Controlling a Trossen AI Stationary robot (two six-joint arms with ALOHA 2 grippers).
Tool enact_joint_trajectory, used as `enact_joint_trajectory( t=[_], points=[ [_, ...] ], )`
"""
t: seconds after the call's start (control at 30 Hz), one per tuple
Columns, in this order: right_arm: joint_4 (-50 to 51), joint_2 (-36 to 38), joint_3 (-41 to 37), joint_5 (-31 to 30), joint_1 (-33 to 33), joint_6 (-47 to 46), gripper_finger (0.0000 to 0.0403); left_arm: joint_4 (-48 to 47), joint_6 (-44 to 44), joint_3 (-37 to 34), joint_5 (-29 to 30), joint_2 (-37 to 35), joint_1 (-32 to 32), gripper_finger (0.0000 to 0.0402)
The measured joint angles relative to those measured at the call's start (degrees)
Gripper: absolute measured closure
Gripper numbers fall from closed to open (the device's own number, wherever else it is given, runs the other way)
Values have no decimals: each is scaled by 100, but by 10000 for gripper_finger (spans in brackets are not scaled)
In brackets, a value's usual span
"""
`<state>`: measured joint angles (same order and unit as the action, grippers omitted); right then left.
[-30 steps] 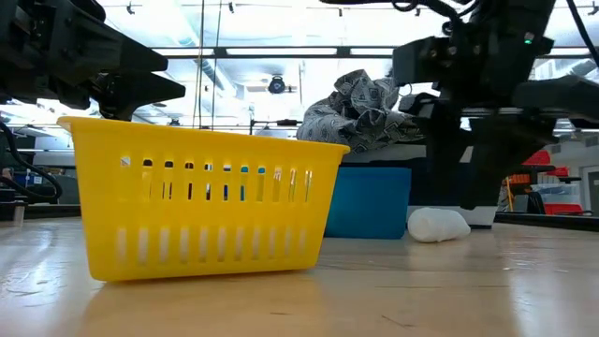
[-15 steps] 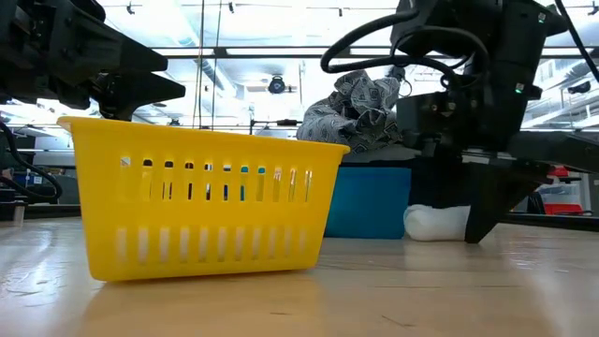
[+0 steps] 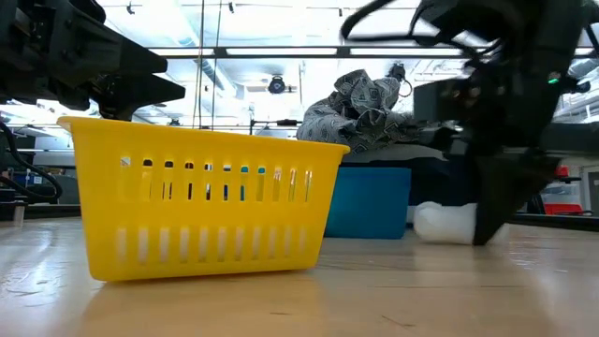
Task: Pick & place medical supplies in basket/bin
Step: Put the white rolled gauze into the yellow bin
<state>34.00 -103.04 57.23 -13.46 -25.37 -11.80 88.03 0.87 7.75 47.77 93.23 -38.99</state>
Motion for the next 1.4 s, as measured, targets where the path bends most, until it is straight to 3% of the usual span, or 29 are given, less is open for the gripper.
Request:
enact_joint_trajectory(
  t=[0.23, 0.67, 0.83, 1.0, 1.17, 1.23, 1.4],
  points=[
    [-397, -4, 0, 184, -478, -386, 371, 0, 21, 0, 0, 0, 1, 109],
    [-2523, -22, -11, -140, -1144, -252, 371, 2, 24, 0, 0, 0, 0, 109],
    [-4027, -22, -38, -161, -1259, 470, 371, 2, 24, 0, 0, 0, 1, 109],
    [-6941, -13, -749, 473, -1110, 1227, 371, 4, 25, 0, 0, 0, 0, 109],
    [-9369, -13, -1664, 1073, -793, 1280, 371, 4, 25, 0, 0, 0, -1, 109],
    [-9813, -12, -1832, 1105, -655, 1204, 371, 4, 25, 0, 0, 0, 1, 109],
    [-9815, -98, -1746, 1117, -359, 969, 371, 10, 27, 0, 0, 0, 1, 109]
  ],
)
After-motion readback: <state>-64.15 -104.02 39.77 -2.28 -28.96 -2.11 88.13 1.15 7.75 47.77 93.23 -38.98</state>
